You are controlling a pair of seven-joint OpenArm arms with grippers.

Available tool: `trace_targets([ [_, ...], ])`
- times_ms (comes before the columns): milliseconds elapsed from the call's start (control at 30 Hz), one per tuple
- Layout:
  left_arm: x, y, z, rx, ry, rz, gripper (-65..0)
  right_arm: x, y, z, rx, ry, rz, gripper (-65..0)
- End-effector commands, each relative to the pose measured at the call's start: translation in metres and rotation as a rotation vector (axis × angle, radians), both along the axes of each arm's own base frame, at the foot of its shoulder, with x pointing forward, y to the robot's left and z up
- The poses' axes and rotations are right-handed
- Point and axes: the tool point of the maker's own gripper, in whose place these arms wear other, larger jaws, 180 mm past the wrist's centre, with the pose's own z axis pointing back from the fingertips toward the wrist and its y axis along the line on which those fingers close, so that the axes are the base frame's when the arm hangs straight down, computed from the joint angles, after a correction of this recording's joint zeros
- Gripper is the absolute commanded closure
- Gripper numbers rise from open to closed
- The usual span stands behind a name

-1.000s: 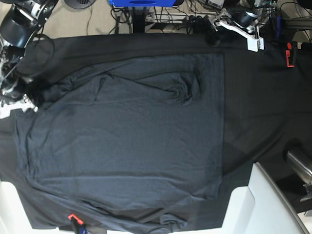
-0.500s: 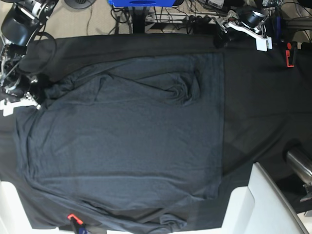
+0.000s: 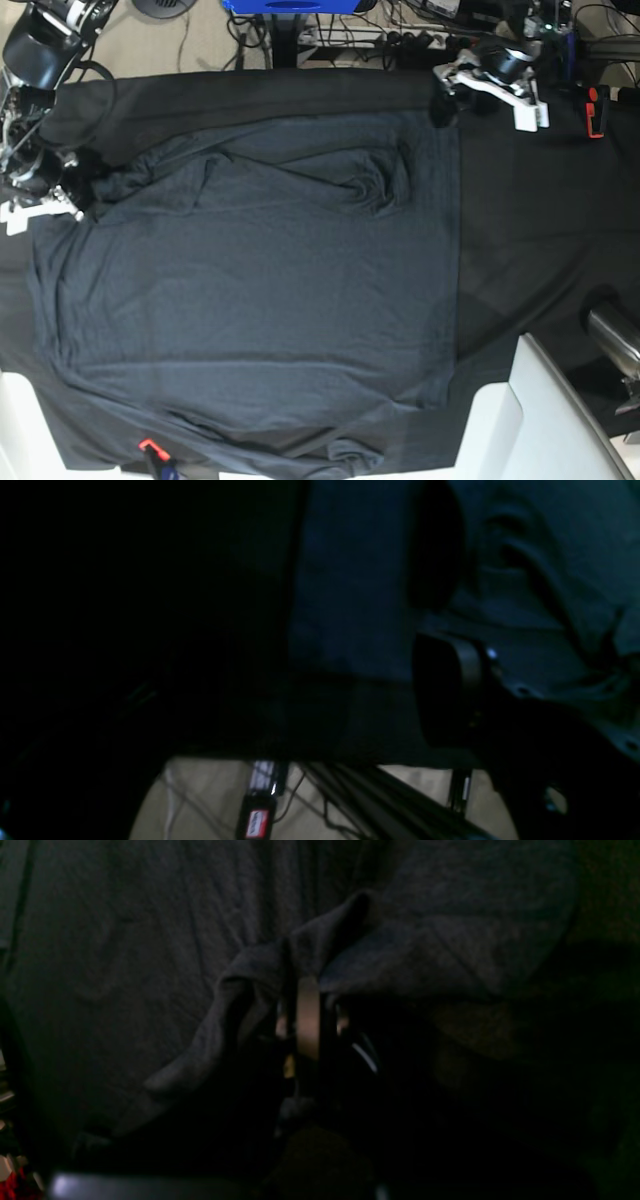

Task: Fold the T-shirt properly
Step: 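Pull the held edge outward with both grippers to stretch the shirt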

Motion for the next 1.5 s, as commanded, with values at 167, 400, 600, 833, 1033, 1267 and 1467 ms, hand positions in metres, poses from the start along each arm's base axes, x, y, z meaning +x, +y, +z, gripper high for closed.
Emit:
trace_targets([
  [167,-0.010,-0.025,-0.019,-0.044,0.070,-0.053,-55.5,-0.006,-0.002,-0.002,-0.011,0.038,0.019,-0.5],
  [400,-0.002,-0.029,-0.019,-0.057,0.058,-0.054,-55.3,-0.005,-0.001,-0.002,-0.011,0.038,0.021,-0.5],
  [600,0.006,-0.030,-0.022,-0.062,0.055,-0.047,-32.7,-0.005,0.000,-0.003,-0.011,0.039,0.025,-0.5],
  [833,0.005,-0.044,-0.035,-0.095,0.082,-0.050,0.0,-0.004,-0.001,-0.001,-0.014,0.036,0.027,-0.5],
  [1033,0.014,-0.037,-0.005,-0.069,0.039,-0.091,0.0,-0.005,-0.008,0.016,-0.072,-0.003,0.009,-0.5],
  [1267,0.028,-0.003,0.034,-0.079,0.038,-0.052,0.0,-0.007,-0.014,0.039,-0.089,0.029,-0.066,-0.5],
  [1467,0.032,0.001,0.048,-0.052,0.008,-0.063,0.0,-0.007,-0.012,0.051,-0.079,0.050,-0.065,-0.5],
])
